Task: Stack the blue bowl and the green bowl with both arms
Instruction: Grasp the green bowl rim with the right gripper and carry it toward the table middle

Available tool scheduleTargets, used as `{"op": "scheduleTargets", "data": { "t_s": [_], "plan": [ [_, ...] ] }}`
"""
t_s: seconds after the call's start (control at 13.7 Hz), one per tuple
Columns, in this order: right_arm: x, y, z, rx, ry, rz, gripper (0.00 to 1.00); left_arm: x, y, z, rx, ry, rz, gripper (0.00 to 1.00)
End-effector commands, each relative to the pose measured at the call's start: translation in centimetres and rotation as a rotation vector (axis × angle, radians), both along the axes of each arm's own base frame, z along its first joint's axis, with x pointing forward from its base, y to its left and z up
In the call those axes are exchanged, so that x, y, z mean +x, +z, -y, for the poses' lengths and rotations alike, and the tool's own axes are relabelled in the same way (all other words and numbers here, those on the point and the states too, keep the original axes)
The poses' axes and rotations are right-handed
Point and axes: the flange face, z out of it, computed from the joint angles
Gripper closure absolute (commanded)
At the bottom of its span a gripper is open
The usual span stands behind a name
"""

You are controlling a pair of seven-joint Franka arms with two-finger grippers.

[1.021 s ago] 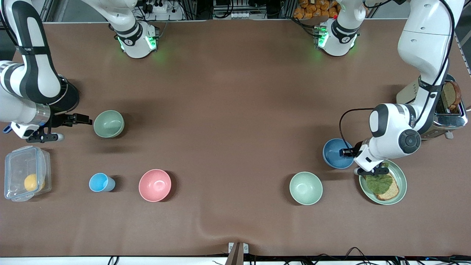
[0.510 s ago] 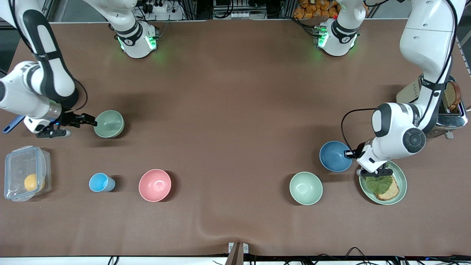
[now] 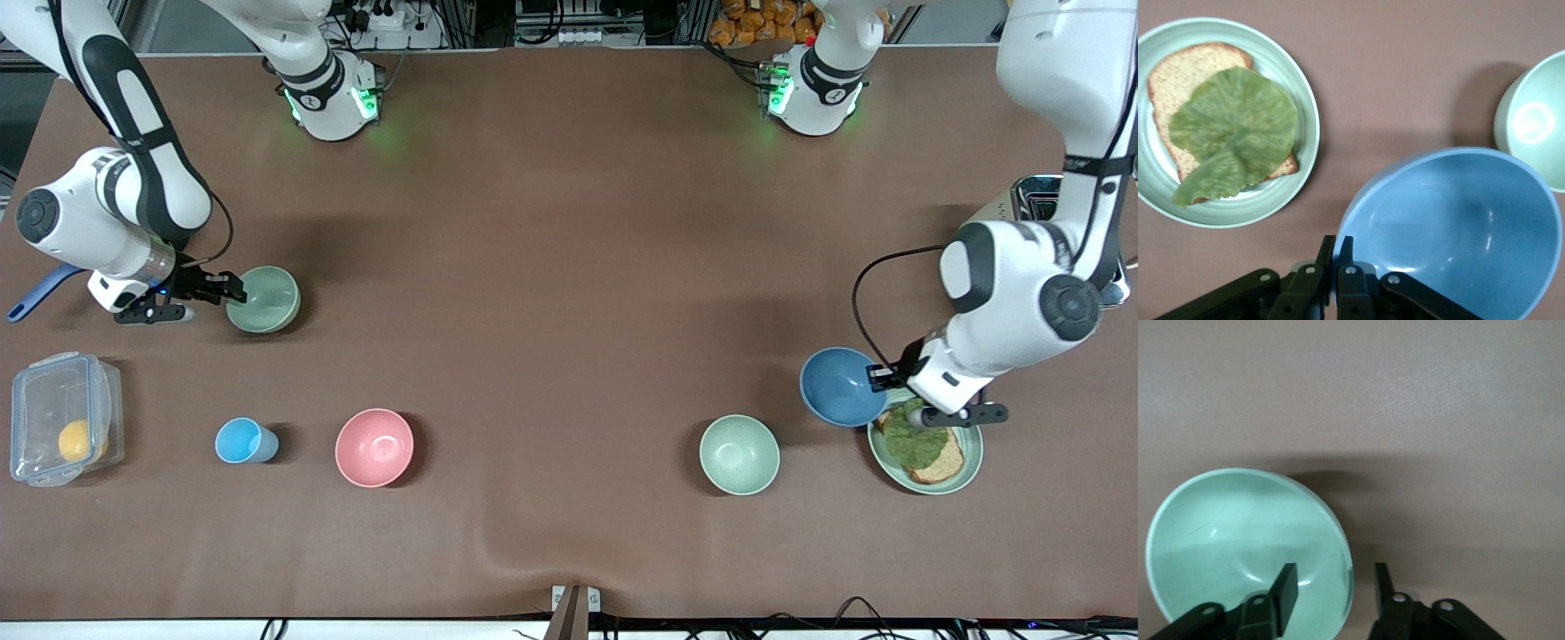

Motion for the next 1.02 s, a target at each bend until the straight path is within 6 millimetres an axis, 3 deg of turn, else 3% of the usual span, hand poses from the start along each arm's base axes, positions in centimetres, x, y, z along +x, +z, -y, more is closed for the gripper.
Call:
{"op": "scheduleTargets", "data": {
  "t_s": [0.0,0.15,0.36,0.73,0.95],
  "plan": [
    [-0.7,-0.9,-0.2,0.000,0.002,0.020,0.72,-0.5,2.0,-0.7,-0.069,0.055,0.011,1.00],
    [-0.7,-1.0,-0.3,0.001,0.002,0.019,1.00,-0.5,2.3,-0.5,-0.115,0.114,0.009,1.00],
    [-0.3,0.0,-1.0,0.012,0.008,0.006,1.00,0.2,2.8,-0.5,-0.175,0.194,0.012,1.00],
    [1.3,4.9,-3.4,0.124,-0.054,-0.034,1.00,0.1,1.5,-0.5,-0.182,0.206,-0.012,1.00],
    [2.5,7.1,-9.6,0.108,-0.148,-0.042,1.00,0.2,0.6,-0.6,-0.179,0.206,-0.022,1.00]
  ]
}}
